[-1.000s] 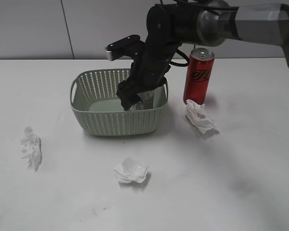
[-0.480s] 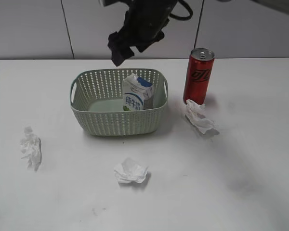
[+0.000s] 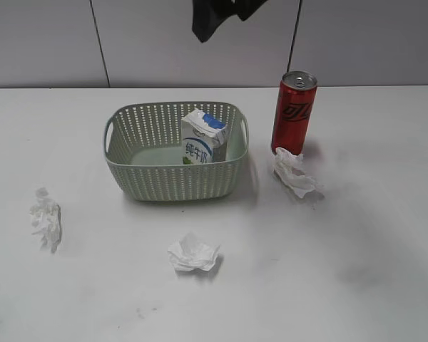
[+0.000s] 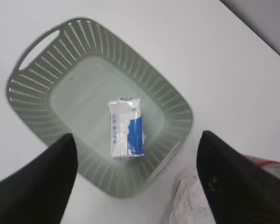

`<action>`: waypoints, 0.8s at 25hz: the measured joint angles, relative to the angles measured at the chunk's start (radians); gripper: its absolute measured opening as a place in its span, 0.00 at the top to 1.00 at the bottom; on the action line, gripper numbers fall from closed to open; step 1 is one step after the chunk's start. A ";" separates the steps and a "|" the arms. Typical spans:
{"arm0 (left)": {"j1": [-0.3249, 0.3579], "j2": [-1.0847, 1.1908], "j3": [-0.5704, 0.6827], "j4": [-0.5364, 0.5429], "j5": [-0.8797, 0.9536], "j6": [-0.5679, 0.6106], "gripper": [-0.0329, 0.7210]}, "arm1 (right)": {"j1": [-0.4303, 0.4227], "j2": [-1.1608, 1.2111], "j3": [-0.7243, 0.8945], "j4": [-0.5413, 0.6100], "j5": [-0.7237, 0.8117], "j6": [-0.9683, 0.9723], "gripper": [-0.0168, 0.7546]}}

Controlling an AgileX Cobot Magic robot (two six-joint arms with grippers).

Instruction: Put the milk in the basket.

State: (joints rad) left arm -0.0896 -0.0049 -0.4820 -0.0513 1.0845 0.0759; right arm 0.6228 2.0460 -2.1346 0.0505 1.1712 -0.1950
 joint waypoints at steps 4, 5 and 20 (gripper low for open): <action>0.000 0.000 0.000 0.000 0.000 0.000 0.39 | 0.000 -0.099 0.061 -0.008 0.010 0.024 0.19; 0.000 0.000 0.000 0.000 0.000 0.000 0.39 | -0.001 -0.130 0.098 -0.009 0.011 0.029 0.20; 0.000 0.000 0.000 0.000 0.000 0.000 0.39 | -0.033 -0.585 0.836 -0.019 -0.107 0.100 0.20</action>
State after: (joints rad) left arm -0.0896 -0.0049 -0.4820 -0.0513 1.0845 0.0759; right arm 0.5899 1.4606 -1.2986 0.0313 1.0637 -0.0945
